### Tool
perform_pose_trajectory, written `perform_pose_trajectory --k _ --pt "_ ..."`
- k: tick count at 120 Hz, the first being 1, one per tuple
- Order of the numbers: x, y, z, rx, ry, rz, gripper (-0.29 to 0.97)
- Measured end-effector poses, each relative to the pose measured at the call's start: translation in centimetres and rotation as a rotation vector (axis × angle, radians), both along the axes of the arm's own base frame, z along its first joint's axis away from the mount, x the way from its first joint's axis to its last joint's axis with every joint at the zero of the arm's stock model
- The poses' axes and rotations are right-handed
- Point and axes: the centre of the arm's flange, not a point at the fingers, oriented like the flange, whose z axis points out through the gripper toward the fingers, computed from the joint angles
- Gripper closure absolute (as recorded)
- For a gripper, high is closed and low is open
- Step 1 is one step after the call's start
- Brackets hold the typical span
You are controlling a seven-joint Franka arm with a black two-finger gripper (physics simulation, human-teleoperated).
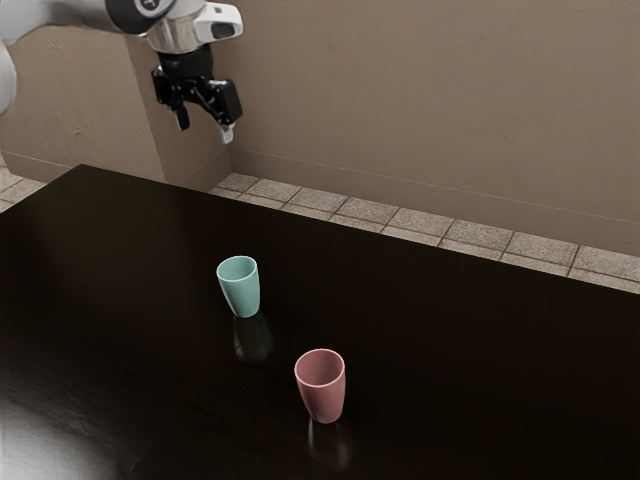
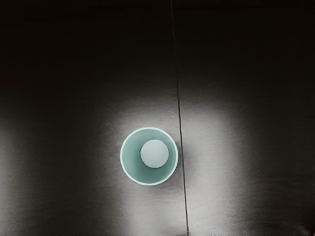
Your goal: Place the left cup onto the right cup
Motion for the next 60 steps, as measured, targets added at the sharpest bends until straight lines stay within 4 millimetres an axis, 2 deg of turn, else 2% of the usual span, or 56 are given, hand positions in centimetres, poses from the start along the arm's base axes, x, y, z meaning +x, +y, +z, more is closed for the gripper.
perform_pose_trajectory --k 13,22,33,43,50,60 --pt "-0.9 -0.6 0.6 -0.001 -0.010 -0.011 0.00" --pt "-0.5 -0.5 -0.5 -0.001 -0.001 -0.009 0.00" --pt "1.6 1.0 -3.9 0.009 0.025 0.013 0.00" --pt "4.6 3.6 -6.7 0.015 0.027 0.051 0.00" --pt "6.7 4.6 -8.5 0.018 0.024 0.064 0.00" --pt "9.5 5.6 -12.9 0.004 0.045 0.080 0.00"
